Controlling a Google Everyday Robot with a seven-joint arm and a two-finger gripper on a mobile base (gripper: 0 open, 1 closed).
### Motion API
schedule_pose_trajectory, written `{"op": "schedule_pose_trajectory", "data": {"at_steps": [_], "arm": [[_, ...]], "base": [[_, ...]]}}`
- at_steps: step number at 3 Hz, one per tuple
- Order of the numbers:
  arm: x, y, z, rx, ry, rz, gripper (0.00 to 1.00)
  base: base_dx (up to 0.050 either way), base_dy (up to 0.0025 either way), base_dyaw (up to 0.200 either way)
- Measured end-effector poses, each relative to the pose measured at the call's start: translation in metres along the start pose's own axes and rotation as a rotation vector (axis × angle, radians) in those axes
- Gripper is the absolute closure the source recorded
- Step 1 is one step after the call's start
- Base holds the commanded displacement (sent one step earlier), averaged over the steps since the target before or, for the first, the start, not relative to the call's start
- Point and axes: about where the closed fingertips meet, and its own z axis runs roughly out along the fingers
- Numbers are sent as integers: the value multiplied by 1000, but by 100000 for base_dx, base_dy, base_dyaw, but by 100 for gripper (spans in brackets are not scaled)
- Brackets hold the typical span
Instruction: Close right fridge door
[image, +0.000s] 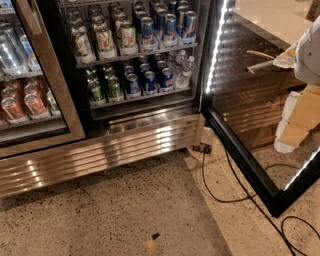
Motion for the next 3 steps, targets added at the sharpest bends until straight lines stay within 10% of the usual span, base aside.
{"op": "schedule_pose_trajectory", "data": {"at_steps": [2,3], "arm": [[0,0,0,0,0,0,0],[0,0,0,0,0,0,0]], "base": [[2,-3,-19771],[0,0,0]]}}
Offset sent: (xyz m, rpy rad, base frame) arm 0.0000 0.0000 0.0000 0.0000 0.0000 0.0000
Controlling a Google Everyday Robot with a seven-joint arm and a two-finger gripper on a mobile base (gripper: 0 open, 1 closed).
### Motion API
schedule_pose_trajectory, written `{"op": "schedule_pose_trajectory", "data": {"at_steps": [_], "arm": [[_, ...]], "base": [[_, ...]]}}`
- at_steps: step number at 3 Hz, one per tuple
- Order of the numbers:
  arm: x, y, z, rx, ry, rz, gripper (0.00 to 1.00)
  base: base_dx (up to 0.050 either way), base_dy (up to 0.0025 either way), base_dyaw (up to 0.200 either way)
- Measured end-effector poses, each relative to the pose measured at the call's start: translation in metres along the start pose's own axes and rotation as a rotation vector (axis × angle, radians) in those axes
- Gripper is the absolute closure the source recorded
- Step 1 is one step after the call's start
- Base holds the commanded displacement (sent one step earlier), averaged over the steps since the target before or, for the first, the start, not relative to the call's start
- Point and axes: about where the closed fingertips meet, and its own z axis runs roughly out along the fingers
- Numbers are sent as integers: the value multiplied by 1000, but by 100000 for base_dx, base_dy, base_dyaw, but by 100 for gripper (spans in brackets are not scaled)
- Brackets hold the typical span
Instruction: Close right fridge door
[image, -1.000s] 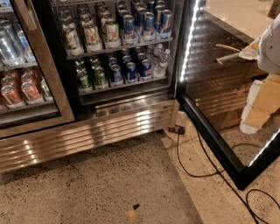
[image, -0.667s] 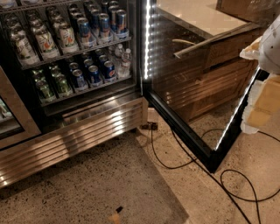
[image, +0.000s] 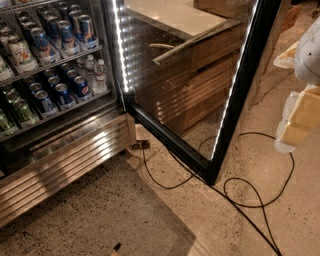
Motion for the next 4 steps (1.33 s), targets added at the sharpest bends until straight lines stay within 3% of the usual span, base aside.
{"op": "schedule_pose_trajectory", "data": {"at_steps": [2,3,4], "arm": [[0,0,0,0,0,0,42],[0,0,0,0,0,0,100],[0,0,0,0,0,0,100]], "base": [[0,0,0],[2697,-113,-8399],[5008,-6,129]]}}
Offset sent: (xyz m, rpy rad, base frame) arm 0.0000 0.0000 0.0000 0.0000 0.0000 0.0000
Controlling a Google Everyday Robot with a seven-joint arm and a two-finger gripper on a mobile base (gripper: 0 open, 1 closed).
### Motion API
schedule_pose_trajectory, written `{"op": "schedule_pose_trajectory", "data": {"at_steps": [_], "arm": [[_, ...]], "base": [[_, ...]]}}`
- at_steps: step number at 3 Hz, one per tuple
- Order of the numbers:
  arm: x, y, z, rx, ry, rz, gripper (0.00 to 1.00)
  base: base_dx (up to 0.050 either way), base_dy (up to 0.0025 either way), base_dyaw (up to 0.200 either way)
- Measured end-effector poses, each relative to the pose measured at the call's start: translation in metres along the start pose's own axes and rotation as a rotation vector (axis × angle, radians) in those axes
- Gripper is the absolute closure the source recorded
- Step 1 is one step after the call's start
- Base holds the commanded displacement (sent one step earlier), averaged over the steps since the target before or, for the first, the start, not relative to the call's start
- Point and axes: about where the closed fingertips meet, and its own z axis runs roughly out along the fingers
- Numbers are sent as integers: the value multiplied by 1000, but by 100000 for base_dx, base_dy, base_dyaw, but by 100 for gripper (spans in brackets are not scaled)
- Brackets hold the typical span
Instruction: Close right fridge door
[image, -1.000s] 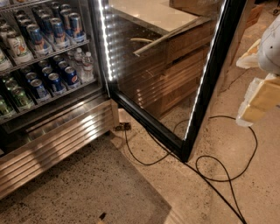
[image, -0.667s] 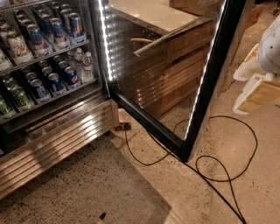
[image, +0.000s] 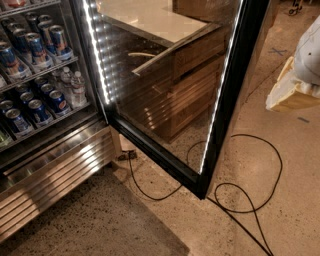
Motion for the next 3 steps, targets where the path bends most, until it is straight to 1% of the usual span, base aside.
{"op": "schedule_pose_trajectory", "data": {"at_steps": [1,2,3], "arm": [[0,0,0,0,0,0,100],[0,0,0,0,0,0,100],[0,0,0,0,0,0,100]], "base": [[4999,3,-89],[2038,-185,-18211],[3995,240,12309]]}}
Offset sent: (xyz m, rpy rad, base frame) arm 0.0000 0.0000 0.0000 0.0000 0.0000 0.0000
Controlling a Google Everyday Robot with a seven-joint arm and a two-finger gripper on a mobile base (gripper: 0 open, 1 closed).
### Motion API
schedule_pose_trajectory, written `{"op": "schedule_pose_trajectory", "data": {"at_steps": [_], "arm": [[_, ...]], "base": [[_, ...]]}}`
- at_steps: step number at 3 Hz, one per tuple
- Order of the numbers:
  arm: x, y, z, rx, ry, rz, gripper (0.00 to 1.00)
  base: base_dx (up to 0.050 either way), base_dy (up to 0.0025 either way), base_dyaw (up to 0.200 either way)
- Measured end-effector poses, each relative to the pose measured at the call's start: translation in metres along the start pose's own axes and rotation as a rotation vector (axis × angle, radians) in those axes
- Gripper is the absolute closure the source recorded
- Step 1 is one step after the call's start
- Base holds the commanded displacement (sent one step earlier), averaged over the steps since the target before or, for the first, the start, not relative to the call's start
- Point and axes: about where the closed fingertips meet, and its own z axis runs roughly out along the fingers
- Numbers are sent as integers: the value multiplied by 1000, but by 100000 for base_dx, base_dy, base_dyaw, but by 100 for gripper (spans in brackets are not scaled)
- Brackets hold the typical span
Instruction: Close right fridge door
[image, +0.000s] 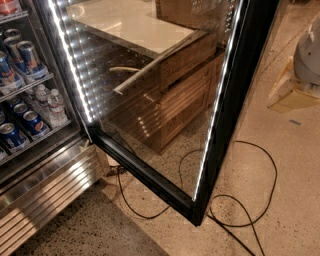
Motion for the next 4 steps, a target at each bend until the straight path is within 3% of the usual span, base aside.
{"op": "schedule_pose_trajectory", "data": {"at_steps": [1,2,4], "arm": [[0,0,0,0,0,0,100],[0,0,0,0,0,0,100],[6,-28,11,-13,46,52,100]], "base": [[2782,-227,-16695],[0,0,0],[0,0,0]]}}
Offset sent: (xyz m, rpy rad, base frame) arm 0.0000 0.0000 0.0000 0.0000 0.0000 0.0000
